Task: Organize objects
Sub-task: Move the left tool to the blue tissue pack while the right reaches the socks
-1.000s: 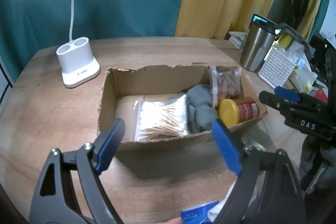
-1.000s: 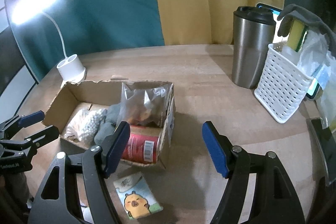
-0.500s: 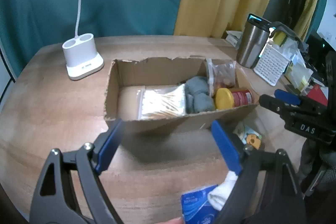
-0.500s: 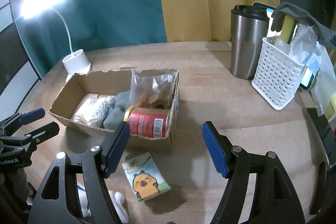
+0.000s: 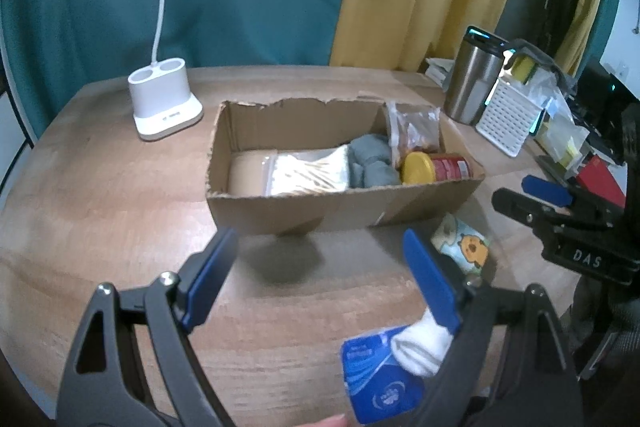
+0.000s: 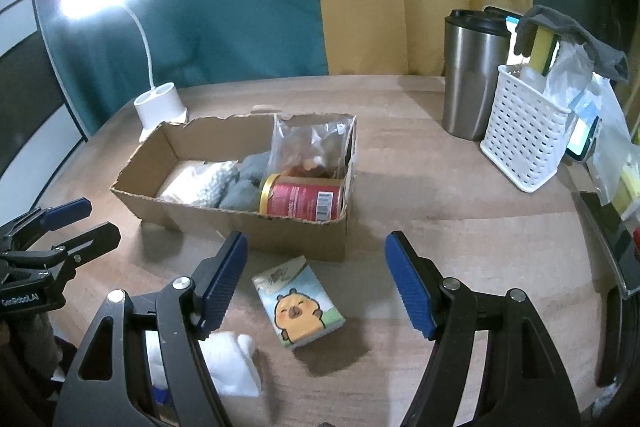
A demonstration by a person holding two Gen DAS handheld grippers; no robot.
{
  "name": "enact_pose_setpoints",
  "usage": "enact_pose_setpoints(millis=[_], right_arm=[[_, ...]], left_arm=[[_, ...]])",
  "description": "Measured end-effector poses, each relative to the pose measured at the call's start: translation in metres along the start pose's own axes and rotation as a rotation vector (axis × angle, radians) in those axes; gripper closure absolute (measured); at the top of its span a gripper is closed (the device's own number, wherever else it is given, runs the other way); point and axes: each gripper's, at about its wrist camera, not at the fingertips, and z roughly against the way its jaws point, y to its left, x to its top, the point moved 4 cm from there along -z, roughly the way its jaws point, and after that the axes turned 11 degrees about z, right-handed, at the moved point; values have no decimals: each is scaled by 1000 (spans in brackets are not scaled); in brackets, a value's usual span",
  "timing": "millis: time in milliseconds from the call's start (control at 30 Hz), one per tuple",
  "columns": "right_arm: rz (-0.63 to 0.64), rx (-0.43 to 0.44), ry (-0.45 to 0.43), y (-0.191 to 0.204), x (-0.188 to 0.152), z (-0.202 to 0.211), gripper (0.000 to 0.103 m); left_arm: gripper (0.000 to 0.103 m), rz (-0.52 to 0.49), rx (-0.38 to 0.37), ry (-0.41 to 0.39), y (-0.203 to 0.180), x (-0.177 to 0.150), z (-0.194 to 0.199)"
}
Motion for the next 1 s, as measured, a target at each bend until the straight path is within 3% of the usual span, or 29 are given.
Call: enact_pose_setpoints(millis=[1000], right_arm=[[34,86,44,42,-44,3,28]], left_arm=[[17,8,18,60,13,-55,5]])
